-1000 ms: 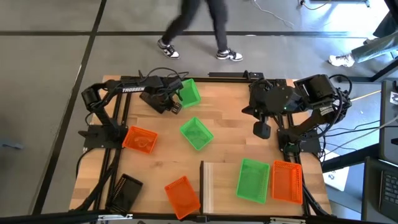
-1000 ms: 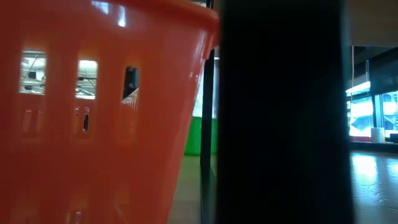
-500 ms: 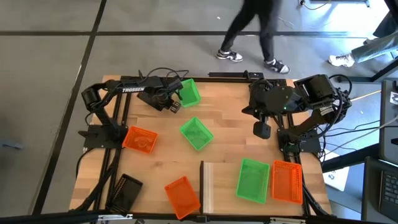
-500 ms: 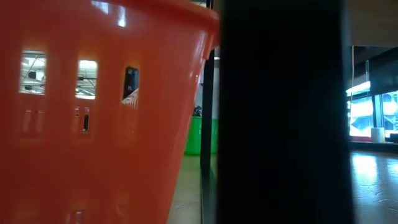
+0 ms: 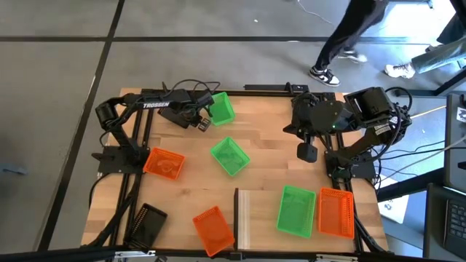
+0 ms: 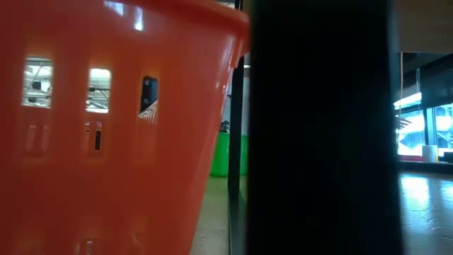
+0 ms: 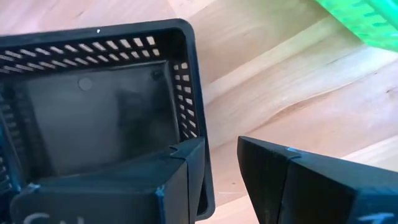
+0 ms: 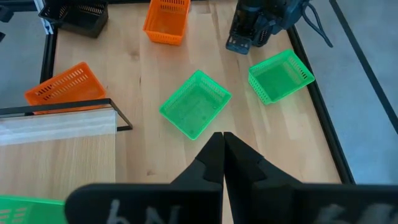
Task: Stack baskets on shelf by color
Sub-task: Put the top left black bin on the shelf
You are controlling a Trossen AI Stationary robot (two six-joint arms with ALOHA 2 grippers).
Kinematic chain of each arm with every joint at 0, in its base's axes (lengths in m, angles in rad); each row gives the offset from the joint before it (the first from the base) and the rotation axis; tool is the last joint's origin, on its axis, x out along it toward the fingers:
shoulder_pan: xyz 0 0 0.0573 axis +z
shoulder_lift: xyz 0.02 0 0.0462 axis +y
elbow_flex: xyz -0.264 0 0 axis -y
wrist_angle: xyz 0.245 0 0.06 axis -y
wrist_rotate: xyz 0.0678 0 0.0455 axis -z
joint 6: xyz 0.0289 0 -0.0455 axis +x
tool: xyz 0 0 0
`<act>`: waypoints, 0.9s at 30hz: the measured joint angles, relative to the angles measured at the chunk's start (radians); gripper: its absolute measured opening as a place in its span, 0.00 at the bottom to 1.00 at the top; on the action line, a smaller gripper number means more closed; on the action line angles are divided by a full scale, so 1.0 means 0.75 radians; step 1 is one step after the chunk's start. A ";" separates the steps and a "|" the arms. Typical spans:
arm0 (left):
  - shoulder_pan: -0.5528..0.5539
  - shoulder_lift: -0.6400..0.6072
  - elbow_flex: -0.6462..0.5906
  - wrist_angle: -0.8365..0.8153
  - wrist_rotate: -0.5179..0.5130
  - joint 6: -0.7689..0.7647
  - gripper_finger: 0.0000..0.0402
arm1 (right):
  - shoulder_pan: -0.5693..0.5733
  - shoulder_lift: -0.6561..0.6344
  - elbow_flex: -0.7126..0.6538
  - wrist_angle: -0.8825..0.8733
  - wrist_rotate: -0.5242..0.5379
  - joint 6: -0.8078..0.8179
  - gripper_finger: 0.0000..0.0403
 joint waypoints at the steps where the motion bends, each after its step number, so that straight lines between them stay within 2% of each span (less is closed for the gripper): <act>1: 0.000 0.000 0.000 0.000 0.000 0.000 0.23 | 0.000 0.000 0.000 0.000 0.000 0.001 0.00; 19: 0.000 -0.001 0.001 -0.065 -0.138 -0.038 0.23 | 0.000 0.000 0.000 0.000 0.001 -0.010 0.01; 27: 0.006 -0.001 0.001 -0.079 -0.157 -0.032 0.23 | 0.000 0.000 0.000 0.000 0.001 -0.023 0.01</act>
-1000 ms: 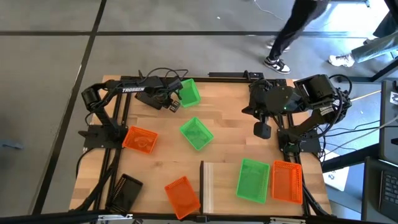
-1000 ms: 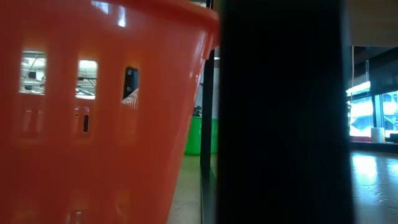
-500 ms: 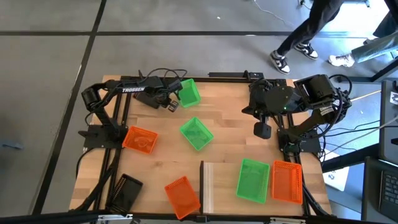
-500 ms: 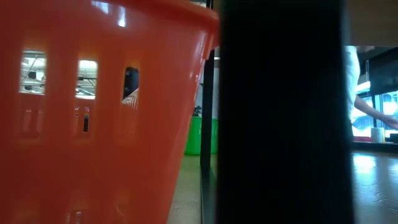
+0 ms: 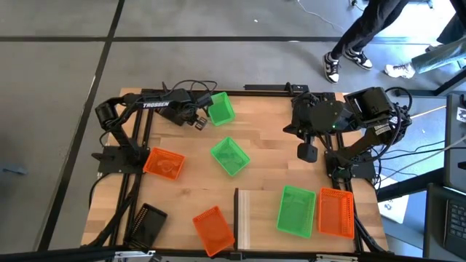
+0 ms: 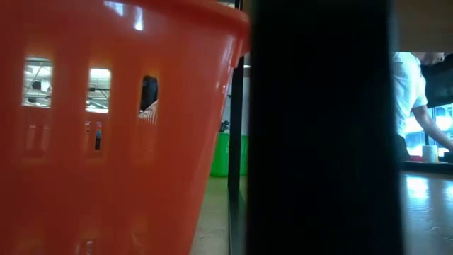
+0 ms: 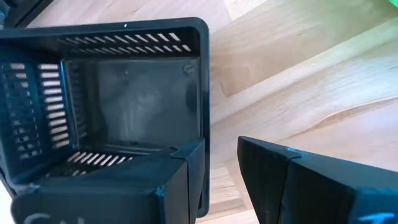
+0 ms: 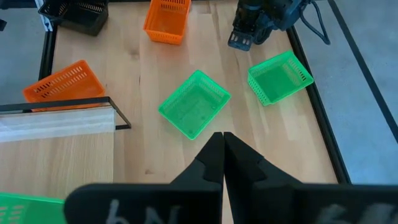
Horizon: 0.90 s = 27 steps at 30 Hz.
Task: Stack baskets on shelf by color
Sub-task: Put the top left black bin on the shelf
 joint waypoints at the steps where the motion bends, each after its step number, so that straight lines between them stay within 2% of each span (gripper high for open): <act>1: 0.001 0.000 0.000 -0.007 -0.003 0.000 0.23 | 0.000 0.000 0.000 0.000 0.000 0.000 0.01; 17: 0.000 -0.007 -0.032 -0.025 -0.011 0.026 0.23 | 0.000 0.000 0.000 0.000 -0.002 -0.002 0.01; 27: -0.030 -0.084 -0.008 -0.032 -0.116 0.085 0.23 | 0.000 0.000 0.000 0.000 -0.002 -0.003 0.01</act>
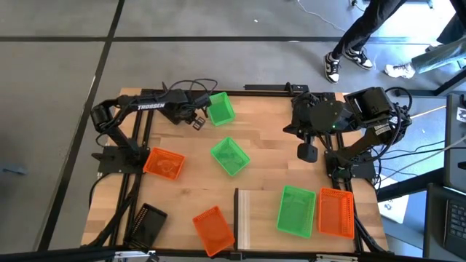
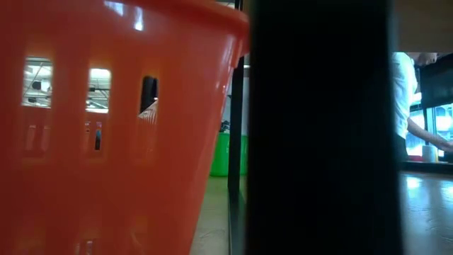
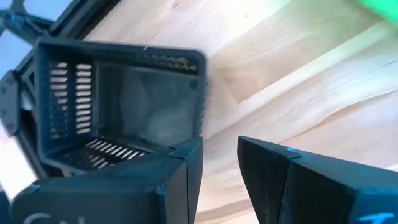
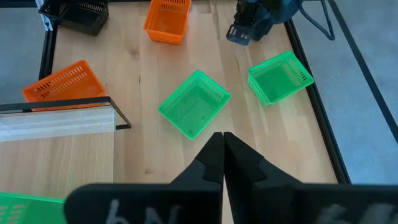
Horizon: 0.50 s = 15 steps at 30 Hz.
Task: Stack baskets on shelf by color
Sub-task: Put the top left black bin on the shelf
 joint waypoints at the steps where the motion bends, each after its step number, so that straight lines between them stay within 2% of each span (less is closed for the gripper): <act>1: 0.008 0.000 -0.001 -0.009 0.008 0.001 0.23 | 0.000 0.000 0.000 0.000 0.000 0.000 0.01; 7: 0.063 0.027 -0.012 -0.031 0.019 0.016 0.23 | 0.000 0.000 0.000 0.000 0.000 -0.003 0.01; 15: 0.125 0.027 -0.043 -0.022 0.110 0.021 0.23 | 0.001 0.000 0.000 0.000 0.000 -0.003 0.01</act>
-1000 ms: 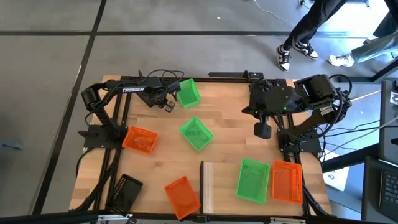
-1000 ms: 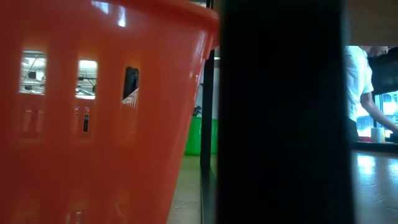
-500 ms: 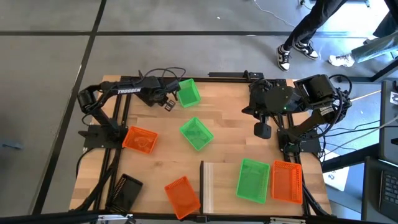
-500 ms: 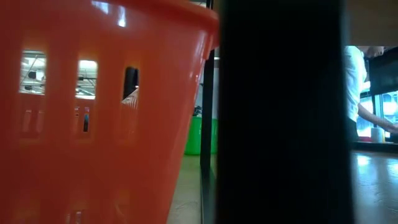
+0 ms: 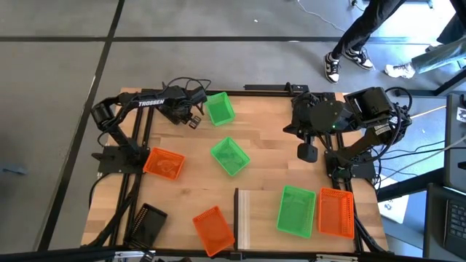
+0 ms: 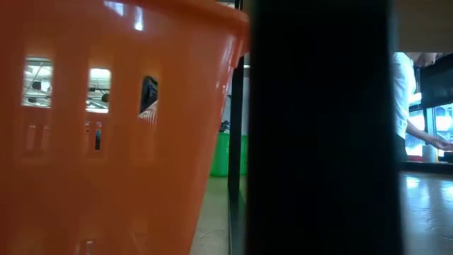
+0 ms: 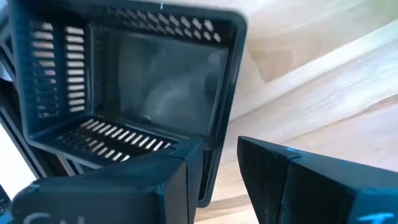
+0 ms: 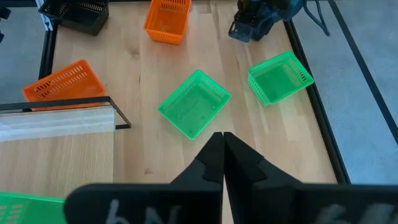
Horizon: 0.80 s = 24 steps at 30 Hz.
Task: Stack baskets on shelf by color
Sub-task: Put the top left black bin on the shelf
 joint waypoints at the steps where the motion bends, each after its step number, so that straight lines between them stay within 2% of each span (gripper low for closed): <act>1: 0.002 0.000 -0.007 0.001 0.007 0.000 0.23 | 0.000 0.000 0.000 0.000 0.000 0.000 0.01; 12: -0.003 0.000 -0.107 0.081 0.008 0.006 0.23 | 0.000 0.000 0.000 0.000 0.000 0.000 0.01; 18: 0.001 0.001 -0.122 0.090 0.010 0.155 0.22 | 0.000 0.000 0.000 0.000 0.000 -0.012 0.01; 20: 0.000 0.001 -0.122 0.091 0.010 0.172 0.18 | 0.000 0.000 0.000 0.000 0.001 -0.016 0.01; 24: 0.001 0.001 -0.122 0.091 0.009 0.183 0.03 | 0.000 0.000 0.000 0.000 0.001 -0.016 0.01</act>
